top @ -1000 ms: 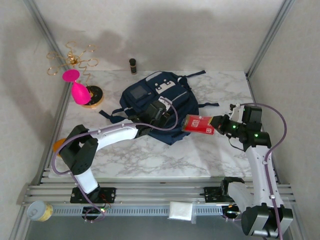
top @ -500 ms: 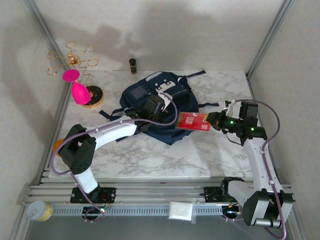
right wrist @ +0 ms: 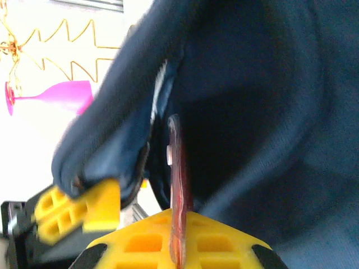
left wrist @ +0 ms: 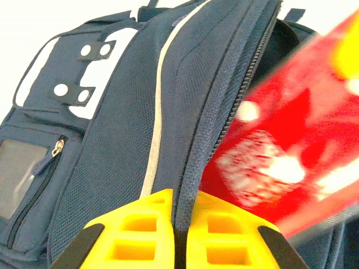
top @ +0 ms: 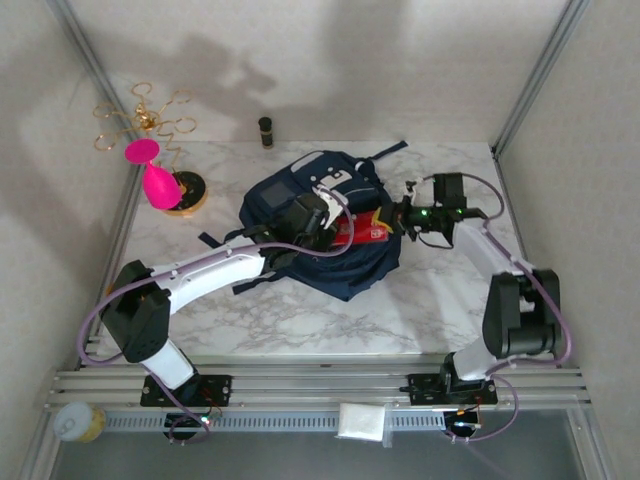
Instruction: Pack books, pencil case, and school supplies into a backpack
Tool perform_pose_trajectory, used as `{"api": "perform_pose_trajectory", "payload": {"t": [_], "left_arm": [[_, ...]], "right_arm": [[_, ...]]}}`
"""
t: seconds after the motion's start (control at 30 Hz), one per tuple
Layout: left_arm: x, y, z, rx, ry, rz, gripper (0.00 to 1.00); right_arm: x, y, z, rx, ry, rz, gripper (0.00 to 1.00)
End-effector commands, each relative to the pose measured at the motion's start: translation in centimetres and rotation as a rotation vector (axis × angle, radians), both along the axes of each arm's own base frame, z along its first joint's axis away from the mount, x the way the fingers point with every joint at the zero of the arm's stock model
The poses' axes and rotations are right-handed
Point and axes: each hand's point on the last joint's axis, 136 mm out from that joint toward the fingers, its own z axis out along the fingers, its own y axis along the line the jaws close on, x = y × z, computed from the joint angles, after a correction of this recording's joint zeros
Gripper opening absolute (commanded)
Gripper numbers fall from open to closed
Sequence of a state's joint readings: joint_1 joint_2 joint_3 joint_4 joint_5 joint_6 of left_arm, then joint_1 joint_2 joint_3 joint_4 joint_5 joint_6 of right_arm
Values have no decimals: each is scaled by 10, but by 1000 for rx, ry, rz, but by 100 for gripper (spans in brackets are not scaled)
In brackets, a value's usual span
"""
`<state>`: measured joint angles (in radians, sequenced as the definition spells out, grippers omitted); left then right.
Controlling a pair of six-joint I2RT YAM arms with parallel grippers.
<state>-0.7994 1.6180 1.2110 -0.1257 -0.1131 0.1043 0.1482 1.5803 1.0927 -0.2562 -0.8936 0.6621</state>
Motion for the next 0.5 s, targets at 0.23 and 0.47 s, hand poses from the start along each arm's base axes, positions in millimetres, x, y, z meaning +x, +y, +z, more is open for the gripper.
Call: {"api": "perform_pose_trajectory", "payload": {"t": [0.23,0.47], "left_arm": [[4,-1,66,-201,-59,112,0],[10,1,62,-213,-47,142,0]], "right_arm": [[54,-4,-11,-150,-47,25,47],[23,-39,-15,-317,-71,-66,59]]}}
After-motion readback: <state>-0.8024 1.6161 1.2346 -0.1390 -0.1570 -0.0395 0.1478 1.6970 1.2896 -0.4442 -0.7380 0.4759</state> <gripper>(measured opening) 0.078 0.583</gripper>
